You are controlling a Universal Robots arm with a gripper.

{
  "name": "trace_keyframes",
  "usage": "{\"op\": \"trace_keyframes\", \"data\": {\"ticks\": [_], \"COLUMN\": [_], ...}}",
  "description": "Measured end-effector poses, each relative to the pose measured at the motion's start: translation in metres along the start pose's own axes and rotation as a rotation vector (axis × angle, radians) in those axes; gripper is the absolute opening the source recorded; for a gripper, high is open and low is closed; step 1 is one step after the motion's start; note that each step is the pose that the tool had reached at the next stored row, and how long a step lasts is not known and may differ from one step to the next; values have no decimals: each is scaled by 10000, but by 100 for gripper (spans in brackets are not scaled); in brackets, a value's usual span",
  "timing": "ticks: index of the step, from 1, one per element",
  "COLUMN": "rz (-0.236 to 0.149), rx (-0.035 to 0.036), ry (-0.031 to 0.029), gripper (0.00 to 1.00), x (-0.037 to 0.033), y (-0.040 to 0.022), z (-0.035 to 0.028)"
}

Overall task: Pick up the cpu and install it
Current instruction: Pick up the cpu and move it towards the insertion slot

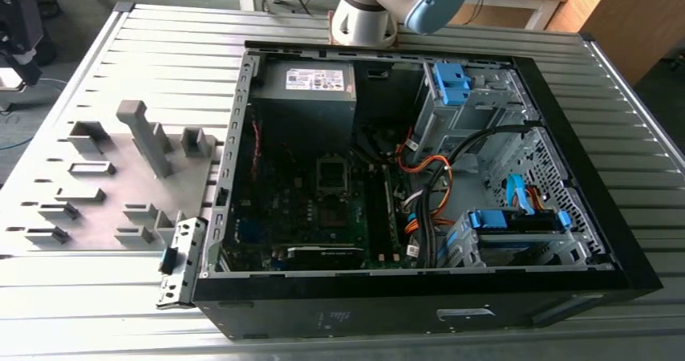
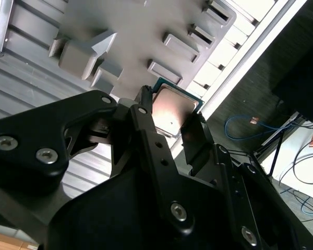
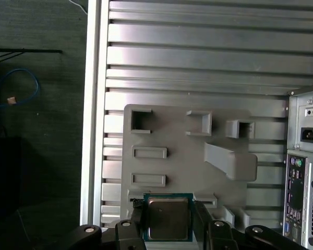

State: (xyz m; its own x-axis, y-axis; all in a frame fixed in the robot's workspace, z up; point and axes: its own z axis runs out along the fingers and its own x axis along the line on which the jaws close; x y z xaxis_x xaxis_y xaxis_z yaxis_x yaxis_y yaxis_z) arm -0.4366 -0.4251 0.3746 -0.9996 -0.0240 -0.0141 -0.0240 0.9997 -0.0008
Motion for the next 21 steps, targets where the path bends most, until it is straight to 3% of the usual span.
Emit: {"op": "trace_keyframes", "data": {"ticks": [21], "rz": [0], "rx": [0], "ry": [-1], "gripper": [47], "x": [-219], "y": [-5], "z": [4]}}
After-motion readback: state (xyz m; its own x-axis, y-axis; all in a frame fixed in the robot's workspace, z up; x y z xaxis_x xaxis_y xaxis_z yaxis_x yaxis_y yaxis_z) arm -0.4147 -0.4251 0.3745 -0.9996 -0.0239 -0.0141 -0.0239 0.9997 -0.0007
